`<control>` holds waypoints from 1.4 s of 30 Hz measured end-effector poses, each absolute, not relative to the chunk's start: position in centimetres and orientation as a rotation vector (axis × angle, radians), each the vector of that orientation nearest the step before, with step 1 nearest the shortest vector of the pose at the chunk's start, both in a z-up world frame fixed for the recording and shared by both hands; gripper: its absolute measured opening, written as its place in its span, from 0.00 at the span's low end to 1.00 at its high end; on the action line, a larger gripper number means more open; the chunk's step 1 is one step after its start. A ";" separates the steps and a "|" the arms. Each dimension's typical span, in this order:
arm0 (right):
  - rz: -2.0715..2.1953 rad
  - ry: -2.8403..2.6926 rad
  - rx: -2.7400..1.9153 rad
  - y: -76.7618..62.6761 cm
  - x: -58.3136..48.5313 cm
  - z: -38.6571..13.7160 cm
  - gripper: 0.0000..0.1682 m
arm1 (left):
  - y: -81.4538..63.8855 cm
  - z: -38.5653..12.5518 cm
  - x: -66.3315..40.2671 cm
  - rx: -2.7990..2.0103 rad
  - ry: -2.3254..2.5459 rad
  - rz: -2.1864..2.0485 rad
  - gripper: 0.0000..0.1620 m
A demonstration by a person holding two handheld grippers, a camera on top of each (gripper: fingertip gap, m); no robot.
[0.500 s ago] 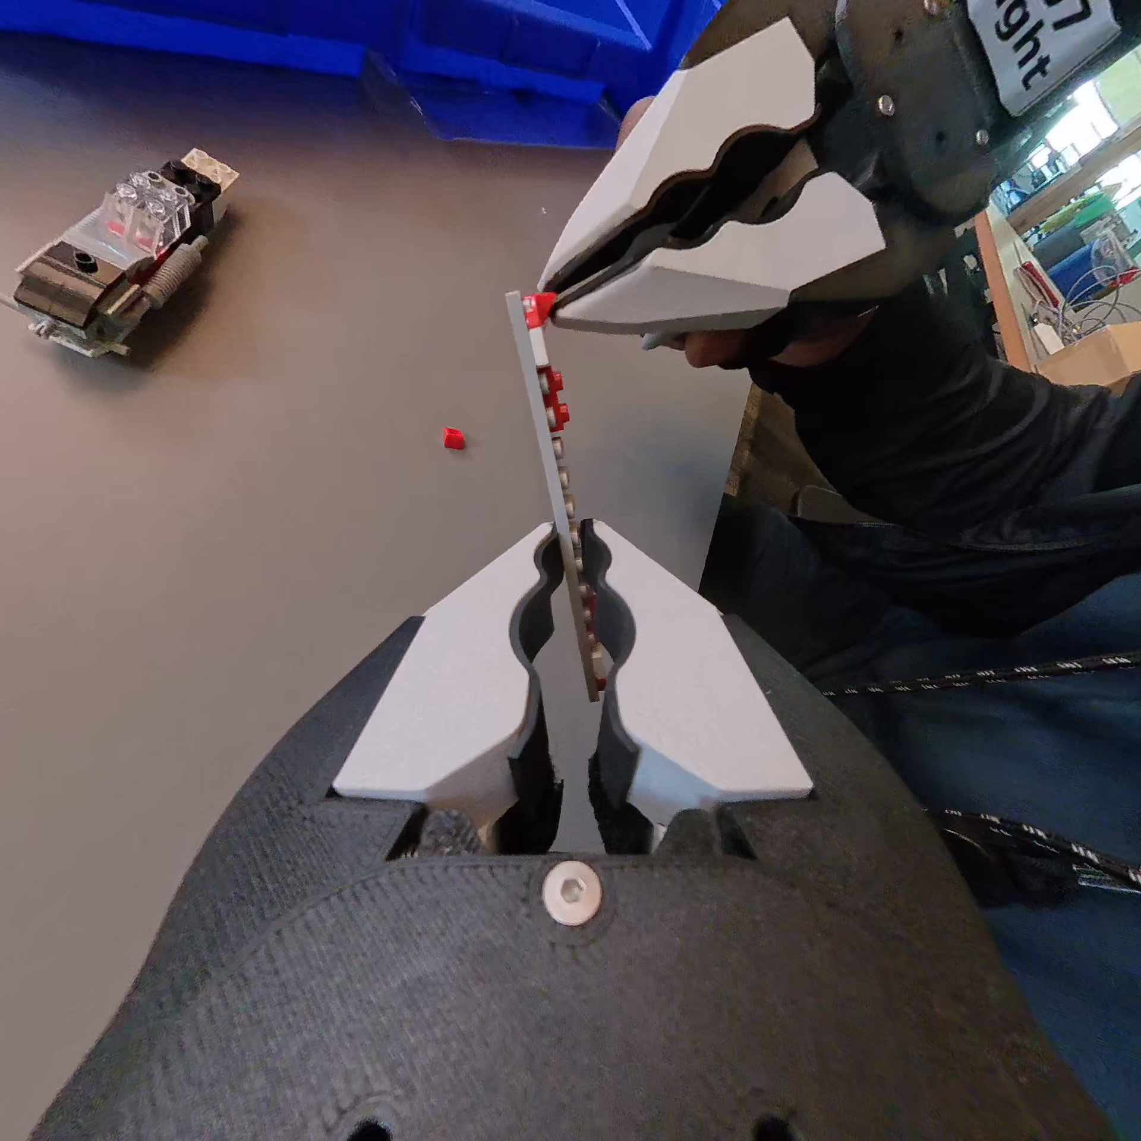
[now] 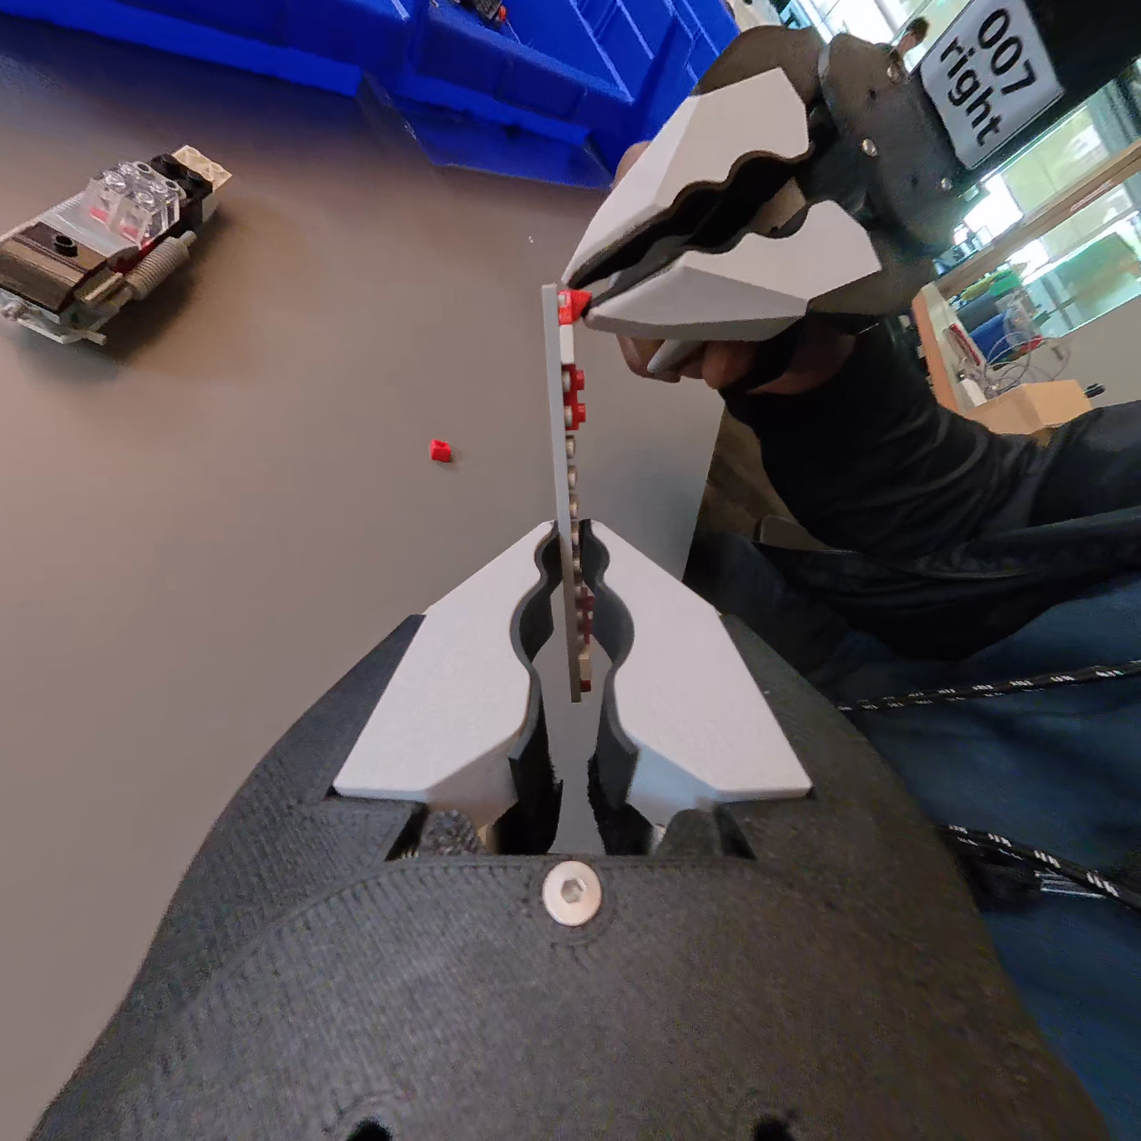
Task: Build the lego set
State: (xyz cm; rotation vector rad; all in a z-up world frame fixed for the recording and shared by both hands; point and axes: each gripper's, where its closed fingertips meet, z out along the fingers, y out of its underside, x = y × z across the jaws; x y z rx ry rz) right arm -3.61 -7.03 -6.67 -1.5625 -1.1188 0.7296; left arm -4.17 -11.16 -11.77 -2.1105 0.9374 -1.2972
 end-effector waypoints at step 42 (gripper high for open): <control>1.518 -0.860 -1.658 -9.6 -3.9 -4.5 0.05 | -13.3 -10.0 -3.5 -1.883 1.088 -1.470 0.02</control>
